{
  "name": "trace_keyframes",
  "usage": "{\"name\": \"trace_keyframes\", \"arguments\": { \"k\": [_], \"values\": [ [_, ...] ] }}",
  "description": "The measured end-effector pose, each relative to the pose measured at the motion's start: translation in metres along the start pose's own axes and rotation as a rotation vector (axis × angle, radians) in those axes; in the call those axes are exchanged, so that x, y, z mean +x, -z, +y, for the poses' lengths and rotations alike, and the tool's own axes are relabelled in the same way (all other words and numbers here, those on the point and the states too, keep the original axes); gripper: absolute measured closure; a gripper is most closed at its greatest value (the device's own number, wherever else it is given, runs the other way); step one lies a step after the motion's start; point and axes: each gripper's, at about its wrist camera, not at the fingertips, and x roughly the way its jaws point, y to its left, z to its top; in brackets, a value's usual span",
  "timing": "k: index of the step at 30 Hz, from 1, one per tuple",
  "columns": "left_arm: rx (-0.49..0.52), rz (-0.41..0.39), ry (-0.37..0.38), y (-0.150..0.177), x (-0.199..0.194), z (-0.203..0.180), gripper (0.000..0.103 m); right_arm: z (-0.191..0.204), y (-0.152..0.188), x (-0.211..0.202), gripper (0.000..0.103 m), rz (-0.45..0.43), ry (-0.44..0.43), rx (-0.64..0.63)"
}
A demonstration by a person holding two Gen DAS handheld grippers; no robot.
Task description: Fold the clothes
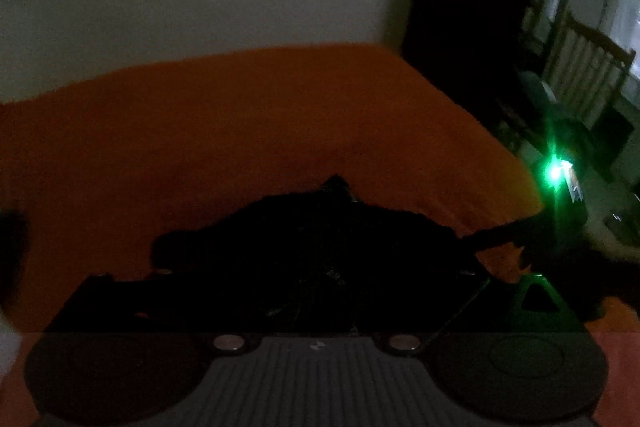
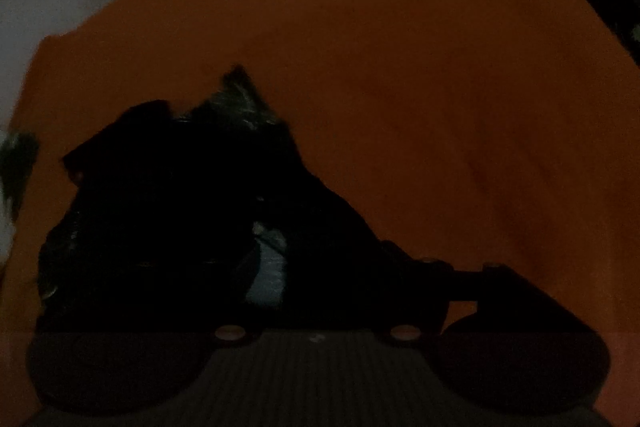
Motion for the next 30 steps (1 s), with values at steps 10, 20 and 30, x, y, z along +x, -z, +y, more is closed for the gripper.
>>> {"name": "trace_keyframes", "arguments": {
  "k": [10, 20, 30],
  "values": [
    [-0.147, 0.145, -0.115, -0.054, 0.173, -0.011, 0.006, -0.009, 0.03, -0.061, 0.09, -0.042, -0.099, -0.035],
    [-0.085, 0.186, -0.088, -0.009, 0.198, -0.009, 0.097, 0.015, 0.047, -0.089, 0.09, -0.116, -0.036, -0.064],
    [-0.179, -0.039, -0.108, -0.053, 0.105, 0.059, 0.097, 0.046, -0.045, -0.059, 0.089, -0.222, -0.014, -0.073]
  ]
}}
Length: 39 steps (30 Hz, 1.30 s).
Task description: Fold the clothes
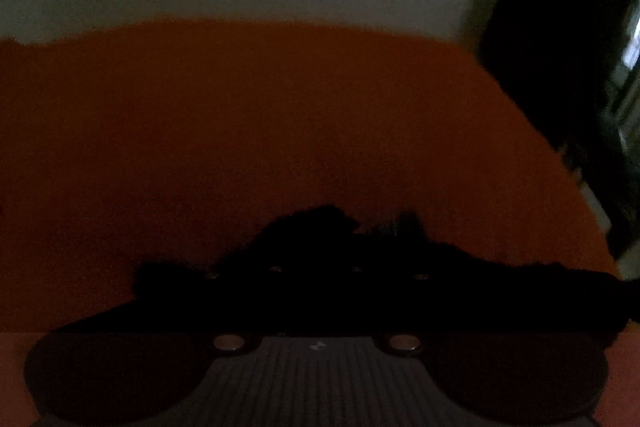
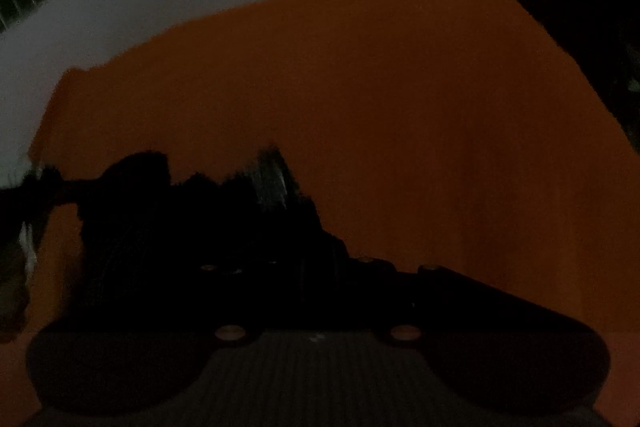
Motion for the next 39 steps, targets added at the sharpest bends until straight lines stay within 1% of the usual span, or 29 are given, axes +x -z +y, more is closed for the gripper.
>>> {"name": "trace_keyframes", "arguments": {
  "k": [1, 3, 5, 7, 8, 10, 12, 13, 14, 15, 16, 17, 20, 24, 26, 27, 28, 29, 31, 32, 33, 34, 35, 36, 37, 38, 39],
  "values": [
    [-0.01, -0.05, -0.009, -0.017, -0.015, 0.005, 0.097, 0.007, -0.018, 0.001, 0.089, -0.031, -0.003, -0.012],
    [-0.035, -0.162, -0.025, -0.049, -0.048, 0.014, 0.097, 0.026, -0.06, -0.01, 0.089, -0.131, -0.02, -0.013],
    [-0.074, -0.34, -0.024, -0.074, -0.101, 0.021, 0.097, 0.041, -0.095, -0.034, 0.09, -0.25, -0.069, 0.018],
    [-0.055, -0.535, -0.012, -0.085, -0.167, 0.017, 0.097, 0.055, -0.122, -0.073, 0.09, -0.391, -0.125, 0.022],
    [-0.036, -0.613, -0.006, -0.085, -0.195, 0.014, 0.097, 0.063, -0.128, -0.096, 0.09, -0.467, -0.138, 0.004],
    [0.016, -0.714, -0.01, -0.074, -0.235, 0.009, 0.097, 0.075, -0.13, -0.138, 0.09, -0.592, -0.166, -0.018],
    [0.06, -0.802, -0.012, -0.061, -0.27, 0.005, 0.097, 0.083, -0.119, -0.169, 0.089, -0.66, -0.189, -0.04],
    [0.058, -0.805, -0.007, -0.052, -0.276, 0.008, 0.097, 0.087, -0.109, -0.178, 0.089, -0.668, -0.184, -0.071],
    [0.053, -0.793, -0.006, -0.04, -0.277, 0.013, 0.096, 0.091, -0.098, -0.185, 0.089, -0.669, -0.179, -0.101],
    [0.046, -0.764, -0.005, -0.026, -0.273, 0.019, 0.096, 0.092, -0.084, -0.186, 0.089, -0.643, -0.176, -0.126],
    [0.043, -0.724, -0.007, -0.011, -0.265, 0.025, 0.096, 0.093, -0.07, -0.185, 0.088, -0.613, -0.175, -0.149],
    [0.045, -0.671, -0.011, 0.007, -0.256, 0.032, 0.095, 0.092, -0.054, -0.178, 0.088, -0.564, -0.179, -0.165],
    [0.057, -0.467, -0.042, 0.072, -0.216, 0.054, 0.093, 0.087, 0.003, -0.135, 0.087, -0.389, -0.164, -0.2],
    [0.022, -0.141, -0.06, 0.174, -0.144, 0.081, 0.092, 0.08, 0.086, -0.056, 0.087, -0.125, -0.106, -0.214],
    [-0.013, -0.01, -0.072, 0.223, -0.12, 0.09, 0.092, 0.081, 0.12, -0.033, 0.087, -0.056, -0.092, -0.206],
    [-0.022, 0.028, -0.078, 0.246, -0.117, 0.095, 0.092, 0.081, 0.137, -0.022, 0.087, -0.021, -0.084, -0.202],
    [-0.02, 0.033, -0.091, 0.264, -0.123, 0.099, 0.092, 0.082, 0.154, -0.01, 0.087, 0.014, -0.077, -0.198],
    [-0.014, 0.019, -0.099, 0.279, -0.132, 0.102, 0.092, 0.082, 0.169, -0.002, 0.087, 0.038, -0.072, -0.194],
    [0.008, -0.008, -0.108, 0.302, -0.15, 0.105, 0.092, 0.082, 0.185, -0.006, 0.087, 0.0, -0.079, -0.188],
    [0.021, -0.011, -0.116, 0.309, -0.155, 0.103, 0.092, 0.083, 0.192, -0.01, 0.085, -0.04, -0.067, -0.189],
    [0.028, -0.01, -0.128, 0.314, -0.152, 0.103, 0.09, 0.083, 0.198, -0.011, 0.071, -0.075, -0.055, -0.19],
    [0.032, -0.01, -0.139, 0.315, -0.145, 0.101, 0.085, 0.081, 0.2, -0.006, 0.06, -0.094, -0.041, -0.192],
    [0.044, -0.013, -0.148, 0.314, -0.138, 0.099, 0.068, 0.08, 0.203, -0.001, 0.041, -0.111, -0.026, -0.192],
    [0.074, -0.022, -0.154, 0.31, -0.132, 0.097, 0.054, 0.08, 0.207, 0.006, 0.036, -0.12, -0.01, -0.184],
    [0.107, -0.035, -0.162, 0.307, -0.132, 0.092, 0.049, 0.078, 0.211, 0.019, 0.036, -0.12, 0.004, -0.174],
    [0.139, -0.052, -0.172, 0.306, -0.138, 0.084, 0.039, 0.077, 0.214, 0.022, 0.036, -0.119, 0.016, -0.165],
    [0.151, -0.058, -0.18, 0.3, -0.132, 0.078, 0.027, 0.078, 0.215, 0.028, 0.036, -0.119, 0.03, -0.163]
  ]
}}
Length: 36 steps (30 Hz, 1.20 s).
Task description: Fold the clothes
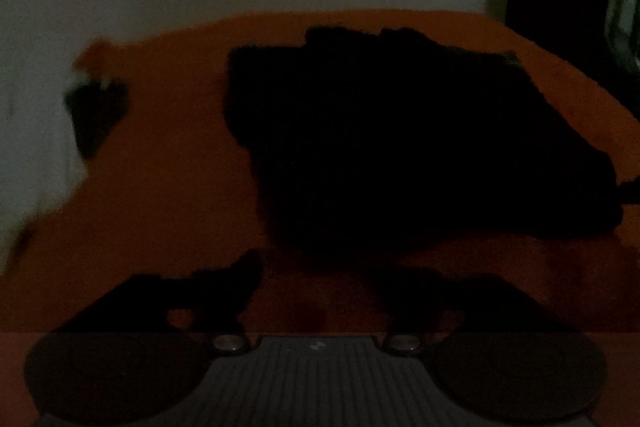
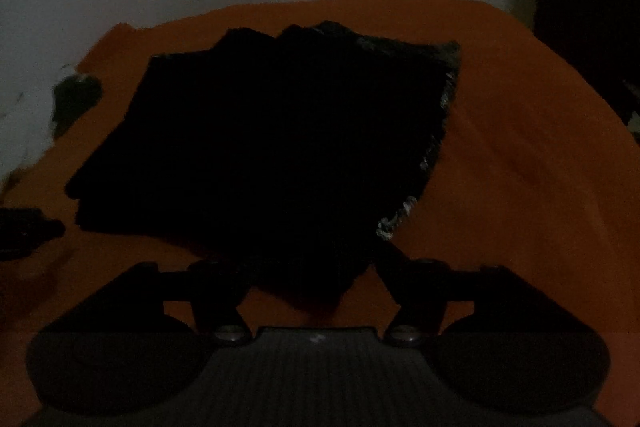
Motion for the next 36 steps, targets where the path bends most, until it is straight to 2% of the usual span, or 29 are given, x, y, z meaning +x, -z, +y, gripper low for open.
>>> {"name": "trace_keyframes", "arguments": {
  "k": [2, 4, 6, 8, 10, 11, 12, 13, 14, 17, 19, 20, 21, 22, 23, 24, 25, 26, 28, 31, 33, 35, 36],
  "values": [
    [0.018, -0.006, -0.017, -0.011, 0.011, -0.01, 0.017, 0.004, 0.002, 0.009, 0.036, 0.003, 0.027, -0.024],
    [0.019, 0.022, -0.022, -0.012, 0.022, -0.014, 0.017, 0.016, 0.006, 0.023, 0.036, 0.029, 0.059, -0.073],
    [0.016, 0.03, -0.037, -0.014, 0.037, -0.018, 0.017, 0.012, 0.011, 0.025, 0.037, 0.053, 0.099, -0.096],
    [-0.028, 0.039, -0.053, -0.014, 0.049, -0.016, 0.017, 0.002, 0.012, 0.021, 0.042, 0.008, 0.159, -0.056],
    [-0.089, 0.053, -0.07, -0.015, 0.06, -0.01, 0.017, -0.005, 0.003, 0.024, 0.044, -0.052, 0.242, 0.036],
    [-0.109, 0.064, -0.103, -0.013, 0.064, -0.007, 0.027, -0.007, -0.002, 0.025, 0.047, -0.081, 0.29, 0.073],
    [-0.119, 0.07, -0.152, -0.008, 0.067, -0.003, 0.032, -0.008, -0.007, 0.027, 0.047, -0.108, 0.362, 0.076],
    [-0.129, 0.069, -0.181, -0.001, 0.07, 0.003, 0.023, -0.007, -0.012, 0.028, 0.046, -0.143, 0.412, 0.075],
    [-0.15, 0.065, -0.18, 0.005, 0.071, 0.008, 0.019, -0.007, -0.015, 0.028, 0.044, -0.164, 0.415, 0.079],
    [-0.165, 0.045, -0.163, 0.015, 0.064, 0.02, 0.022, -0.008, -0.021, 0.04, 0.047, -0.122, 0.308, 0.09],
    [-0.17, 0.024, -0.144, 0.014, 0.062, 0.023, 0.025, -0.009, -0.016, 0.046, 0.048, -0.128, 0.28, 0.075],
    [-0.173, 0.023, -0.132, 0.012, 0.062, 0.025, 0.026, -0.01, -0.014, 0.049, 0.056, -0.128, 0.265, 0.069],
    [-0.171, 0.025, -0.126, 0.01, 0.064, 0.022, 0.029, -0.012, -0.011, 0.053, 0.069, -0.117, 0.252, 0.067],
    [-0.169, 0.027, -0.12, 0.008, 0.066, 0.019, 0.032, -0.013, -0.01, 0.058, 0.075, -0.105, 0.247, 0.07],
    [-0.155, 0.03, -0.12, 0.007, 0.069, 0.015, 0.042, -0.013, -0.008, 0.061, 0.082, -0.097, 0.253, 0.072],
    [-0.111, 0.037, -0.132, 0.006, 0.073, 0.009, 0.057, -0.013, -0.008, 0.063, 0.088, -0.089, 0.261, 0.074],
    [-0.077, 0.043, -0.128, 0.005, 0.074, 0.005, 0.066, -0.011, -0.009, 0.062, 0.089, -0.088, 0.278, 0.073],
    [-0.076, 0.043, -0.101, 0.004, 0.072, 0.002, 0.088, -0.01, -0.012, 0.057, 0.089, -0.099, 0.286, 0.083],
    [-0.086, 0.036, -0.088, -0.001, 0.061, -0.002, 0.092, -0.007, -0.017, 0.048, 0.09, -0.123, 0.28, 0.096],
    [-0.131, -0.029, -0.062, -0.021, 0.025, 0.002, 0.093, -0.002, -0.029, 0.018, 0.09, -0.192, 0.267, 0.099],
    [-0.125, -0.12, -0.036, -0.041, -0.006, 0.01, 0.093, 0.002, -0.043, -0.007, 0.09, -0.298, 0.282, 0.045],
    [-0.113, -0.24, -0.017, -0.065, -0.045, 0.018, 0.093, 0.011, -0.058, -0.039, 0.09, -0.469, 0.31, -0.055],
    [-0.131, -0.286, 0.0, -0.079, -0.063, 0.025, 0.093, 0.012, -0.069, -0.054, 0.09, -0.528, 0.304, -0.066]
  ]
}}
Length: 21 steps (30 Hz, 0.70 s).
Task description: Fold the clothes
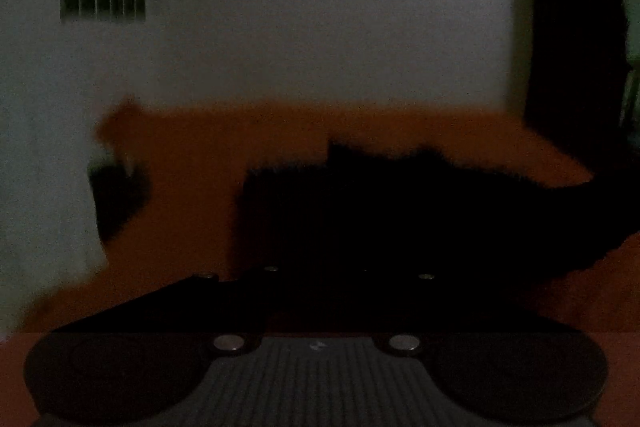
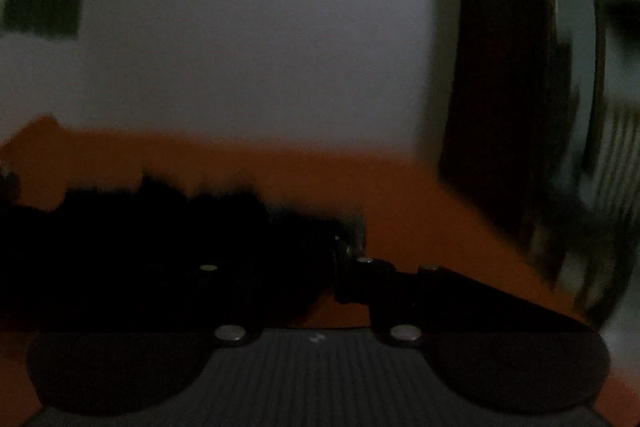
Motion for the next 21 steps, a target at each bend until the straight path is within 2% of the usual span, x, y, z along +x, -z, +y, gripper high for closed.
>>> {"name": "trace_keyframes", "arguments": {
  "k": [5, 7, 9, 12, 14, 17, 19, 20, 21],
  "values": [
    [-0.149, -0.157, 0.106, -0.111, -0.049, 0.027, 0.094, -0.024, -0.097, -0.025, 0.09, -0.158, -0.084, 0.099],
    [-0.183, -0.182, 0.128, -0.152, -0.054, 0.034, 0.094, -0.033, -0.138, -0.03, 0.09, -0.167, -0.144, 0.153],
    [-0.209, -0.183, 0.137, -0.19, -0.051, 0.036, 0.094, -0.038, -0.171, -0.025, 0.091, -0.133, -0.21, 0.178],
    [-0.263, -0.096, 0.162, -0.236, -0.015, 0.042, 0.094, -0.04, -0.206, 0.004, 0.091, -0.031, -0.271, 0.196],
    [-0.279, -0.029, 0.144, -0.257, 0.019, 0.04, 0.094, -0.043, -0.224, 0.033, 0.091, 0.053, -0.302, 0.232],
    [-0.294, 0.051, 0.12, -0.286, 0.072, 0.038, 0.094, -0.041, -0.242, 0.092, 0.091, 0.134, -0.284, 0.274],
    [-0.304, 0.044, 0.086, -0.309, 0.096, 0.033, 0.094, -0.037, -0.257, 0.125, 0.091, 0.128, -0.261, 0.277],
    [-0.304, 0.021, 0.069, -0.321, 0.103, 0.029, 0.094, -0.035, -0.265, 0.139, 0.091, 0.121, -0.248, 0.281],
    [-0.296, -0.035, 0.054, -0.335, 0.102, 0.024, 0.094, -0.034, -0.275, 0.148, 0.091, 0.095, -0.234, 0.293]
  ]
}}
